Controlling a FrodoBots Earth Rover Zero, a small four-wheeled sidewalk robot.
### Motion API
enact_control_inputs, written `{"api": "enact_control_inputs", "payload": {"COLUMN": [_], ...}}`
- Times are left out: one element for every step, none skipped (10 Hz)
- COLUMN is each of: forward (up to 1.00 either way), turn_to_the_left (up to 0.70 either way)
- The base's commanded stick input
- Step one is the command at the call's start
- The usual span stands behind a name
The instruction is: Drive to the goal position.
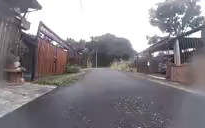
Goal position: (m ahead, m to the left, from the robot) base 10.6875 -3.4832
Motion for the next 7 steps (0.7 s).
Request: {"api": "enact_control_inputs", "payload": {"forward": [0.50, 0.50, 0.50, 0.50, 0.50, 0.50, 0.50], "turn_to_the_left": [0.00, 0.00, 0.00, 0.00, 0.00, 0.00, 0.00]}}
